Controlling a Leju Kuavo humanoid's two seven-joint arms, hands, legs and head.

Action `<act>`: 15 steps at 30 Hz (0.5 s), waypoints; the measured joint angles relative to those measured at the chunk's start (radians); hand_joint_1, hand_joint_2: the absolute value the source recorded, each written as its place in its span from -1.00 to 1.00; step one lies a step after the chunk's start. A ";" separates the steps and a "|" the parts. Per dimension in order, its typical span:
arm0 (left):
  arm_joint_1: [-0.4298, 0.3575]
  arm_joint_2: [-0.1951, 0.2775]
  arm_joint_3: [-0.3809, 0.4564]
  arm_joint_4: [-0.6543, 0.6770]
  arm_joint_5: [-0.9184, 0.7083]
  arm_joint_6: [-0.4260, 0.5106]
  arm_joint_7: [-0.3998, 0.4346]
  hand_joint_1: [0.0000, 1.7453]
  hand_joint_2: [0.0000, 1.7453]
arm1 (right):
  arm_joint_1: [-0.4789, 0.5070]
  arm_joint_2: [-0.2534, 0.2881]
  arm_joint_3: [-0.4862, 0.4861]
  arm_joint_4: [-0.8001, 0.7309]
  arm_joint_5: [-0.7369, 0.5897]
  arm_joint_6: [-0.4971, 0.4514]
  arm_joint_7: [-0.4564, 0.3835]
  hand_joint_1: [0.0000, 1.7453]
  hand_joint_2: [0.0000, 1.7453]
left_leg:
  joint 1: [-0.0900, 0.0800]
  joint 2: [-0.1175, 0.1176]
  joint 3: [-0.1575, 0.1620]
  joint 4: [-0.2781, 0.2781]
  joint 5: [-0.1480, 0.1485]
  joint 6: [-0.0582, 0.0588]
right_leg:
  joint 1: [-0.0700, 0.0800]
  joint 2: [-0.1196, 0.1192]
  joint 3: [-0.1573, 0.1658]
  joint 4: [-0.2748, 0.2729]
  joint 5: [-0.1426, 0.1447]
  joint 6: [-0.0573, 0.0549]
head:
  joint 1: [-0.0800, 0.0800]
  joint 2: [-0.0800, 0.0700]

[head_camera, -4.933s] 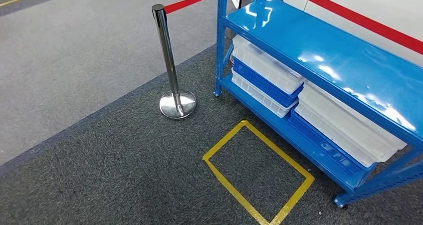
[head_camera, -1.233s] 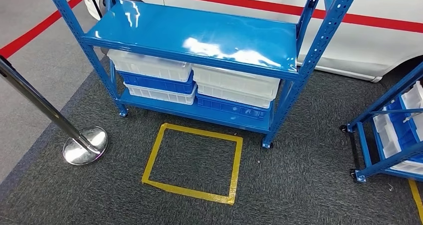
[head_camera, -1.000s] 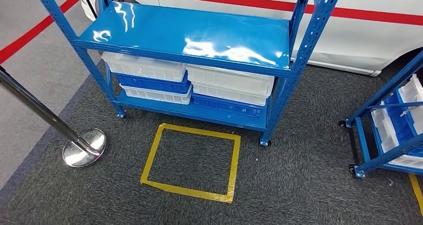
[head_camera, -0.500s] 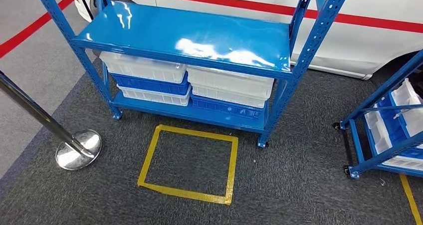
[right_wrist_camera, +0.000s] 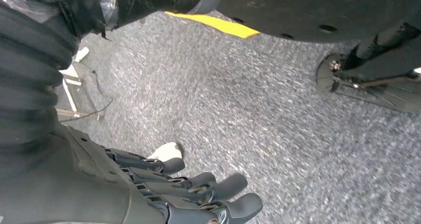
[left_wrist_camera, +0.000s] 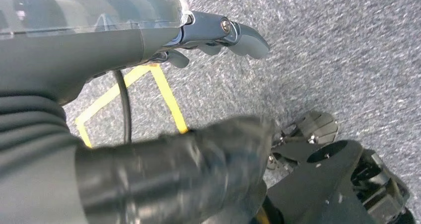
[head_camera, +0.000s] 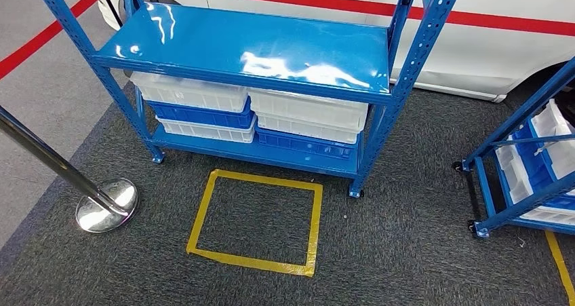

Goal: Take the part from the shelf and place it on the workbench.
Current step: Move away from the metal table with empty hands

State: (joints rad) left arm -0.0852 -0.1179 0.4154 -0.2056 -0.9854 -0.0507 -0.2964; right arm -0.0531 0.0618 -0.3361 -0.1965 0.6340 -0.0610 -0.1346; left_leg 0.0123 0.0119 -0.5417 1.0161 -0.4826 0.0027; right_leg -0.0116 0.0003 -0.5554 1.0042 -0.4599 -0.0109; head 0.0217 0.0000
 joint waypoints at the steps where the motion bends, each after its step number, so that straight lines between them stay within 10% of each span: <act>1: 0.000 0.000 0.000 0.000 0.000 0.000 0.000 -1.00 1.00 | 0.000 0.000 0.000 0.000 0.000 0.000 0.000 -1.00 1.00 | 0.000 0.000 0.000 0.000 0.000 0.000 | 0.000 0.000 0.000 0.000 0.000 0.000 | 0.000 0.000; 5: 0.001 0.000 0.000 0.000 0.000 0.001 0.008 -1.00 1.00 | 0.000 0.003 -0.003 0.000 -0.004 0.004 0.003 -1.00 1.00 | -0.001 -0.002 -0.007 0.017 -0.013 -0.002 | 0.001 -0.001 0.001 -0.002 0.001 -0.003 | 0.000 0.000; 8: 0.004 0.000 0.003 0.000 0.001 0.002 0.034 -1.00 1.00 | 0.000 0.008 -0.014 0.000 -0.015 0.018 0.006 -1.00 1.00 | 0.001 -0.003 -0.071 0.152 -0.088 -0.008 | 0.000 0.000 0.000 -0.004 0.001 -0.010 | -0.001 0.000; 12: 0.014 -0.001 0.022 0.000 0.008 0.008 0.070 -1.00 1.00 | 0.001 0.017 -0.039 0.000 -0.030 0.027 -0.010 -1.00 1.00 | 0.001 -0.005 -0.023 0.036 0.003 -0.003 | 0.004 0.008 -0.005 0.020 -0.013 0.006 | -0.001 0.000; 15: 0.018 -0.001 0.025 0.000 0.004 0.010 0.054 -1.00 1.00 | 0.000 0.018 -0.044 0.000 -0.024 0.009 -0.026 -1.00 1.00 | -0.002 -0.006 -0.014 0.013 0.005 0.016 | 0.006 0.008 -0.008 0.026 -0.016 0.020 | 0.000 0.000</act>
State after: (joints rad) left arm -0.0675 -0.1193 0.4402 -0.2056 -0.9812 -0.0404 -0.2427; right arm -0.0526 0.0799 -0.3798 -0.1961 0.6100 -0.0525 -0.1611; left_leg 0.0102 0.0063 -0.5561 1.0291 -0.4779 0.0185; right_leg -0.0053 0.0083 -0.5630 1.0301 -0.4760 0.0091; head 0.0219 0.0000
